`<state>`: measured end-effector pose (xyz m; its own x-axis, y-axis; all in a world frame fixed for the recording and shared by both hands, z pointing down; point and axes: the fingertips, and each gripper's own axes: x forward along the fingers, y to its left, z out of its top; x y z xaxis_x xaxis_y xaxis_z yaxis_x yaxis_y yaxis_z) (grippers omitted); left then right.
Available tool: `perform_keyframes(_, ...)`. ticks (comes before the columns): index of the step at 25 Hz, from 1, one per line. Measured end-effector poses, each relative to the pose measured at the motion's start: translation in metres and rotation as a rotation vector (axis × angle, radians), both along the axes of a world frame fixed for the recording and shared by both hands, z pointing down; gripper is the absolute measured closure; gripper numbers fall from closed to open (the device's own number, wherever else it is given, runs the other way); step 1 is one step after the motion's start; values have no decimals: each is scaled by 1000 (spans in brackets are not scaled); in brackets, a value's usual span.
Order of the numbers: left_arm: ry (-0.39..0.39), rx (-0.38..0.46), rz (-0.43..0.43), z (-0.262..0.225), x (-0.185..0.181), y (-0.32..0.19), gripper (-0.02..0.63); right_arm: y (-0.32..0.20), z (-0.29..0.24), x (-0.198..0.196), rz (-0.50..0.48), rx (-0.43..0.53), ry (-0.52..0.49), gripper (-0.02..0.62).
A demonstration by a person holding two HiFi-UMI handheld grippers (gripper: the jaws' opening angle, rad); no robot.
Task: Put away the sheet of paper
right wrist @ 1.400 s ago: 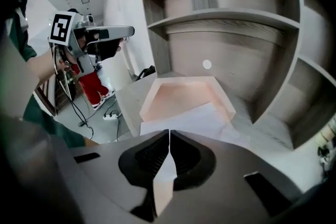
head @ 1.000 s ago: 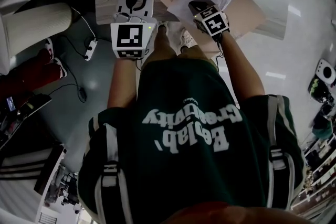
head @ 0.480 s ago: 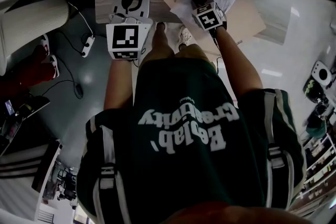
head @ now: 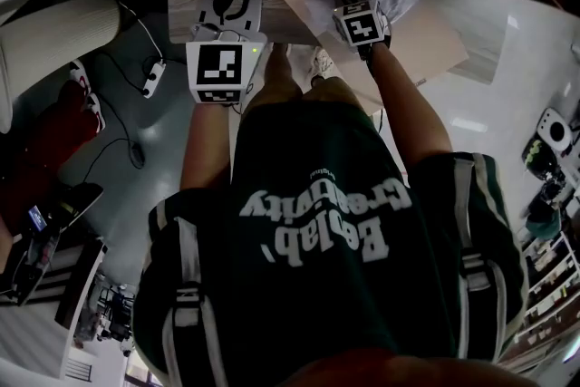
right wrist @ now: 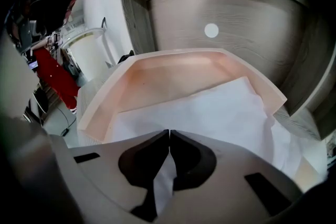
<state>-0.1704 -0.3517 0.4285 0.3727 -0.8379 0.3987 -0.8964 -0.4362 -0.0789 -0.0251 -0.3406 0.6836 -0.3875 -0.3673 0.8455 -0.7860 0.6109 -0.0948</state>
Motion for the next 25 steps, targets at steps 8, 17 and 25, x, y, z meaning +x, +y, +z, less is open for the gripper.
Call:
perform_keyframes(8,1,-17,-20,5,-20,-4,588,-25,-1,-32,-4,17,-31,558)
perform_keyframes(17,14,-32,-14,12,-28,-9,588,-38,-39,-11,45,148,-55,558)
perform_keyframes(25,40,-43,8,17,-26,-14,588,-13,-16,50,101,42,78,558)
